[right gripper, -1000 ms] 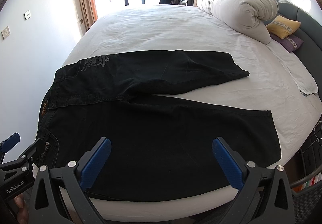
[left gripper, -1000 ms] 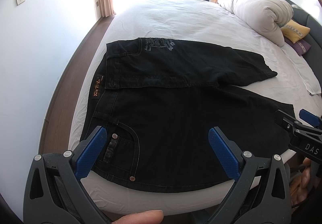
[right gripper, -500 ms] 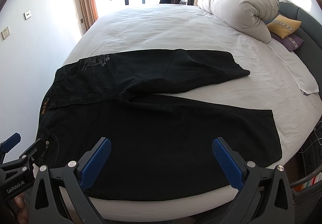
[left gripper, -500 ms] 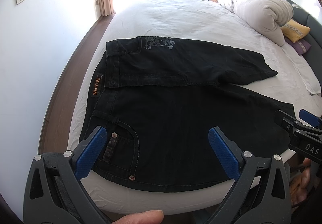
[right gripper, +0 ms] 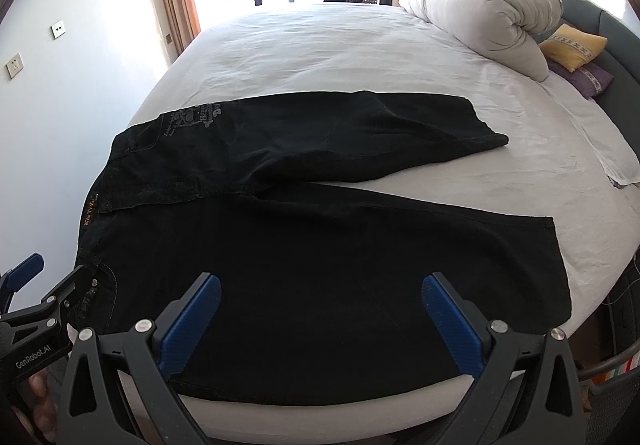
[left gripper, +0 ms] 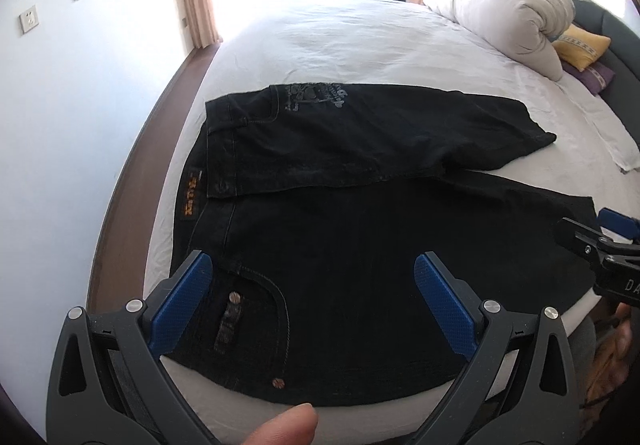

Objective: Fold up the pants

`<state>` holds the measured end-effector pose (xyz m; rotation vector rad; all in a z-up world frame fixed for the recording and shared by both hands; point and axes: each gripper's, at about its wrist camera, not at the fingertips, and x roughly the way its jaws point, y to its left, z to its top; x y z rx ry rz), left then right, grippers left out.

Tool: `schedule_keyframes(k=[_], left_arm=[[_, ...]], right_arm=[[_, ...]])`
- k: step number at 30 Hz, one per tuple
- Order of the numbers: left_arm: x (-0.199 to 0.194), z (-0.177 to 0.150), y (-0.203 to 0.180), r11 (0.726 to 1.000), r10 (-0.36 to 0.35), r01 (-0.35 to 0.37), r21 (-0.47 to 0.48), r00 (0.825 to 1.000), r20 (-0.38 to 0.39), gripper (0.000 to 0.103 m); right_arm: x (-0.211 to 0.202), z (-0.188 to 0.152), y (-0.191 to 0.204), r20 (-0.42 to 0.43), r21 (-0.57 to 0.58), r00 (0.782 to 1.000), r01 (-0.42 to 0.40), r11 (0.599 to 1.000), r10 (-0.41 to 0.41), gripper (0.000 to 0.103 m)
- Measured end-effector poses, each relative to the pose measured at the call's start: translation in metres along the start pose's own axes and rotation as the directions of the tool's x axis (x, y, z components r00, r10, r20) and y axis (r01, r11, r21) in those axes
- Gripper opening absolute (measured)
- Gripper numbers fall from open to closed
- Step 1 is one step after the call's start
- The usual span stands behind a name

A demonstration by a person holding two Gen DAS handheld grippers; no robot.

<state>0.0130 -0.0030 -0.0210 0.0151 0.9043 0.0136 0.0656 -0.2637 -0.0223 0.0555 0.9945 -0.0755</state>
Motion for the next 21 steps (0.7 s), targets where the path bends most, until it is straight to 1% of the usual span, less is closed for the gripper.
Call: schedule_keyframes(k=[1,2,5,6,7,8,10,12,14,16,17,18,20,21], left_arm=[[0.005,0.005,0.002,1.000,-0.002,0.002,0.028,1.000,-0.002,0.103],[0.012,0.012,0.005,0.999,-0.019,0.020,0.050,1.000,-0.012,0.103],[0.034,0.043,0.022,0.985,-0.149,0.152,0.078,0.988,-0.045,0.103],[0.044,0.059,0.029,0.973,-0.208,0.212,0.092,0.977,-0.050,0.103],[0.053,0.071,0.035,0.963,-0.244,0.248,0.107,0.969,-0.048,0.103],[0.065,0.086,0.040,0.961,-0.240,0.244,0.132,0.970,-0.046,0.103],[0.088,0.111,0.044,0.965,-0.165,0.175,0.193,0.984,-0.067,0.103],[0.116,0.143,0.050,0.952,-0.137,0.162,0.261,0.984,-0.112,0.103],[0.139,0.171,0.055,0.940,-0.112,0.142,0.309,0.987,-0.114,0.103],[0.168,0.197,0.059,0.912,-0.125,0.174,0.371,0.980,-0.154,0.103],[0.184,0.209,0.059,0.895,-0.114,0.181,0.407,0.977,-0.183,0.103],[0.200,0.217,0.059,0.879,-0.109,0.199,0.433,0.969,-0.223,0.102],[0.226,0.233,0.059,0.851,-0.106,0.237,0.468,0.952,-0.288,0.102],[0.241,0.238,0.062,0.839,-0.109,0.262,0.478,0.940,-0.323,0.096]], right_arm=[[0.002,0.002,-0.002,0.001,-0.006,1.000,-0.019,1.000,0.019,0.103],[0.005,0.006,-0.005,0.002,-0.018,0.999,-0.042,0.999,0.042,0.103],[0.015,0.018,-0.013,0.005,-0.046,0.997,-0.071,0.996,0.072,0.103],[0.018,0.024,-0.017,0.011,-0.058,0.997,-0.081,0.995,0.082,0.103],[0.022,0.030,-0.020,0.019,-0.070,0.996,-0.088,0.994,0.089,0.103],[0.025,0.036,-0.024,0.026,-0.082,0.995,-0.094,0.992,0.097,0.103],[0.033,0.050,-0.031,0.037,-0.109,0.992,-0.118,0.987,0.123,0.101],[0.044,0.067,-0.035,0.034,-0.160,0.989,-0.134,0.978,0.141,0.094],[0.056,0.080,-0.036,0.022,-0.213,0.986,-0.157,0.964,0.166,0.089],[0.068,0.091,-0.035,0.009,-0.259,0.983,-0.172,0.950,0.181,0.084],[0.076,0.099,-0.034,-0.003,-0.289,0.982,-0.181,0.940,0.188,0.080],[0.081,0.102,-0.034,-0.011,-0.304,0.980,-0.194,0.933,0.200,0.077],[0.095,0.114,-0.034,-0.030,-0.334,0.975,-0.217,0.917,0.219,0.076],[0.099,0.117,-0.035,-0.035,-0.340,0.973,-0.225,0.913,0.226,0.075]])
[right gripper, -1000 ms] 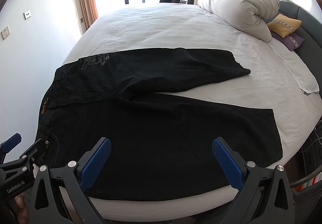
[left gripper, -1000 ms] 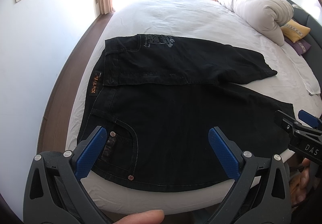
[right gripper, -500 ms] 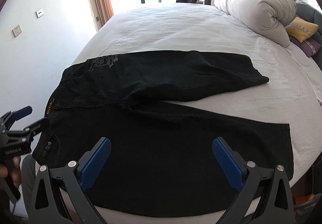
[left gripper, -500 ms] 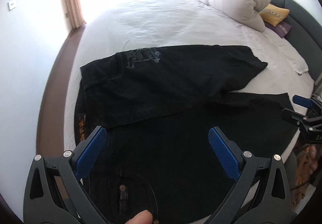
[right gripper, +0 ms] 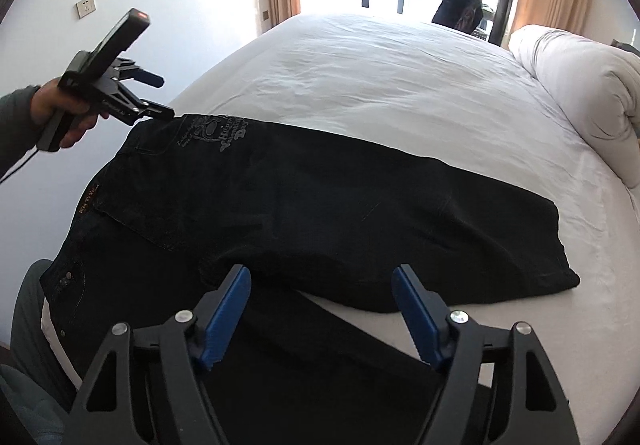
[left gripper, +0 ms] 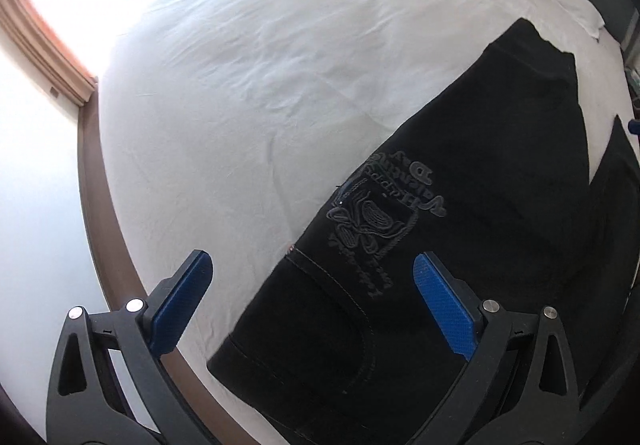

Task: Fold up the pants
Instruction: 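Grasp the jeans waistband with the left tool while the right tool grasps the waistband corner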

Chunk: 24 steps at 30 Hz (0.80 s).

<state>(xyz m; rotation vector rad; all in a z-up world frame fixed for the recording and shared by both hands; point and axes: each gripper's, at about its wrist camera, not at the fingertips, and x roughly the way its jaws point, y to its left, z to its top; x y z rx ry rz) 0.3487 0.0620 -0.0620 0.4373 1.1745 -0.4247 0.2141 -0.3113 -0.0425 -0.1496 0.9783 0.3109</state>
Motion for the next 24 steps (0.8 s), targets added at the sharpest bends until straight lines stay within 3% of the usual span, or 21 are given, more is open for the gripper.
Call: schedule_keyframes(k=[3,7,12,14,16,18,24], left_arm=[[0.021,0.008,0.015,0.995,-0.099,0.099,0.003,0.993,-0.065,0.079],[0.044,0.009,0.024,0.988,-0.156,0.155,-0.015,0.980,-0.125,0.053],[0.057,0.005,0.025,0.985,-0.171,0.170,-0.023,0.973,-0.154,0.048],[0.060,0.005,0.025,0.983,-0.182,0.180,-0.026,0.971,-0.154,0.037],[0.058,0.005,0.024,0.986,-0.167,0.166,-0.016,0.975,-0.148,0.021],[0.051,0.001,0.021,0.988,-0.156,0.157,-0.005,0.980,-0.126,0.015],[0.011,-0.020,0.001,0.998,-0.050,0.049,0.032,0.998,0.036,0.010]], right_arm=[[0.013,0.006,-0.007,-0.004,-0.020,0.999,-0.041,0.999,0.041,0.074],[0.030,0.010,-0.012,-0.026,-0.034,0.998,-0.064,0.997,0.063,0.071],[0.047,0.017,-0.012,-0.052,-0.058,0.995,-0.090,0.994,0.087,0.069],[0.051,0.022,-0.012,-0.054,-0.067,0.994,-0.102,0.993,0.099,0.068],[0.054,0.027,-0.012,-0.057,-0.079,0.993,-0.111,0.991,0.107,0.065],[0.058,0.032,-0.013,-0.059,-0.094,0.992,-0.116,0.989,0.111,0.064],[0.073,0.067,-0.011,-0.052,-0.206,0.994,-0.109,0.972,0.101,0.057]])
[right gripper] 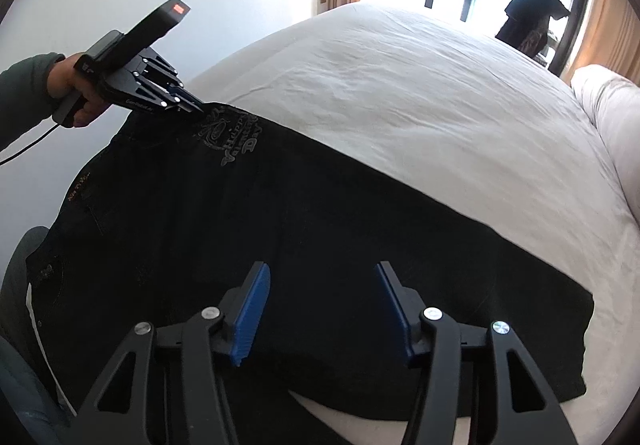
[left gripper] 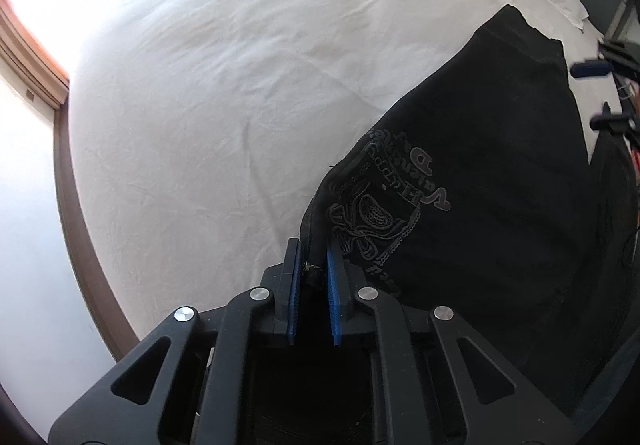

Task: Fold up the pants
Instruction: 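Grasp the jeans waistband with the left tool while the right tool grasps the waistband corner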

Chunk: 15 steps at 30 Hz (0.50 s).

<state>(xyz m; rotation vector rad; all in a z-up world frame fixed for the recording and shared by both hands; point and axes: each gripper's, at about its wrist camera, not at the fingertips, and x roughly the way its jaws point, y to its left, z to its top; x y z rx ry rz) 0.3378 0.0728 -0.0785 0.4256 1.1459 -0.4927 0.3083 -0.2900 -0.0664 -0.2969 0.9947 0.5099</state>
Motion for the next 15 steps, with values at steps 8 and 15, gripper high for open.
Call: schedule_keyframes(k=[8,15], left_arm=[[-0.047,-0.022,-0.033,0.993,0.091,-0.104,0.064,0.981,0.171,0.010],[-0.074,-0.043,-0.048,0.986,0.110,-0.135,0.097,0.966,0.235,0.010]], right_arm=[[0.036,0.062,-0.010,-0.023,-0.156,0.999,-0.032,0.987,0.029,0.057],[0.072,0.094,-0.001,-0.100,-0.343,0.995,-0.041,0.939,0.007,0.055]])
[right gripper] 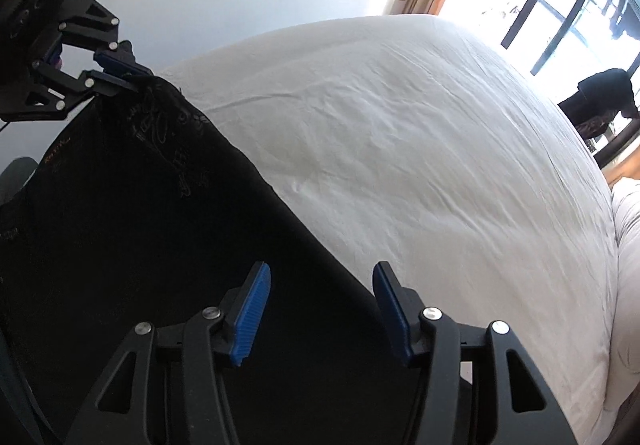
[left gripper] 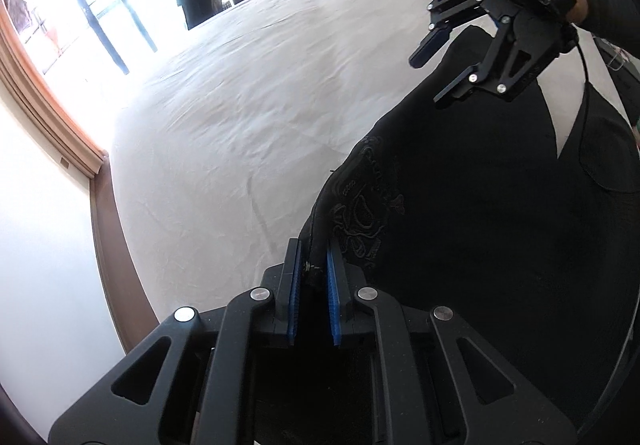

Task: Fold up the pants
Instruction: 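Grasp the jeans waistband with the left tool while the right tool grasps the waistband corner, then lift the waistband with both tools and fold the jeans over toward the legs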

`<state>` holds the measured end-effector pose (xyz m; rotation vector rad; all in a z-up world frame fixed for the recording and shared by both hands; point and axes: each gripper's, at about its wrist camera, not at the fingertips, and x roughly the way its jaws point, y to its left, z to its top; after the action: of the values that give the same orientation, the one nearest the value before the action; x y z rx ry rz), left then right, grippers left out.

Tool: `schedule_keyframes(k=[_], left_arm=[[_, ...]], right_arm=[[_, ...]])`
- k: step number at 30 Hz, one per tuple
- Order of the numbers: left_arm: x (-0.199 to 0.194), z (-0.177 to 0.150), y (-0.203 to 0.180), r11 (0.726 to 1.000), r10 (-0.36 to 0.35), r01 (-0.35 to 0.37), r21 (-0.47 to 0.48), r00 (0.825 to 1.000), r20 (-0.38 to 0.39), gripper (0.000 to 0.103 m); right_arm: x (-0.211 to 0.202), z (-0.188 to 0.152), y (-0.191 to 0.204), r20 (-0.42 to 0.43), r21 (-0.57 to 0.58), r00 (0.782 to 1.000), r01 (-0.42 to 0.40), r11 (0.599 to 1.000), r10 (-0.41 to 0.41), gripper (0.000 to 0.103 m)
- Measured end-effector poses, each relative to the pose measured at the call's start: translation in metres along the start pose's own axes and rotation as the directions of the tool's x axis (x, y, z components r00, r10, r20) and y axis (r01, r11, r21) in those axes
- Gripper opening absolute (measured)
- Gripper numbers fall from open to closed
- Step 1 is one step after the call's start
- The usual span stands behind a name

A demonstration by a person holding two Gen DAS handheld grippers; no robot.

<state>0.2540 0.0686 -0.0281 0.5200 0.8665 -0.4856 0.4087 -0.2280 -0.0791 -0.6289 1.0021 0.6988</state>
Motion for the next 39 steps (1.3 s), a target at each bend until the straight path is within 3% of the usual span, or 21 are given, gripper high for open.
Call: schedule_keyframes(k=[4,6,17,23,31,39], left_arm=[[0.002,0.004,-0.004,1.000,-0.009,0.009,0.004,1.000,0.011,0.010],[0.000,0.005,-0.007,1.000,-0.008,0.008,0.004,1.000,0.016,0.010],[0.003,0.005,-0.014,1.000,-0.008,0.009,-0.021,1.000,0.025,0.010],[-0.004,0.005,-0.017,1.000,-0.006,0.007,-0.025,0.999,0.040,0.010],[-0.023,0.001,-0.024,0.999,0.002,0.002,-0.051,0.997,0.075,0.010],[-0.055,-0.014,-0.056,0.998,-0.018,0.024,-0.051,0.993,0.117,0.010]], right_arm=[[0.016,0.004,-0.006,-0.051,-0.027,0.999,-0.014,1.000,0.013,0.042],[0.024,0.004,-0.007,-0.079,-0.028,0.997,-0.025,0.999,0.023,0.029],[0.012,-0.003,-0.002,-0.049,0.045,0.997,-0.050,0.998,0.052,0.006],[0.010,-0.004,0.005,-0.048,0.057,0.998,-0.033,0.998,0.036,0.003],[-0.010,-0.007,0.013,0.014,0.094,1.000,-0.024,0.995,0.022,0.003],[-0.039,-0.025,0.042,0.084,0.162,0.996,0.007,0.987,-0.021,0.003]])
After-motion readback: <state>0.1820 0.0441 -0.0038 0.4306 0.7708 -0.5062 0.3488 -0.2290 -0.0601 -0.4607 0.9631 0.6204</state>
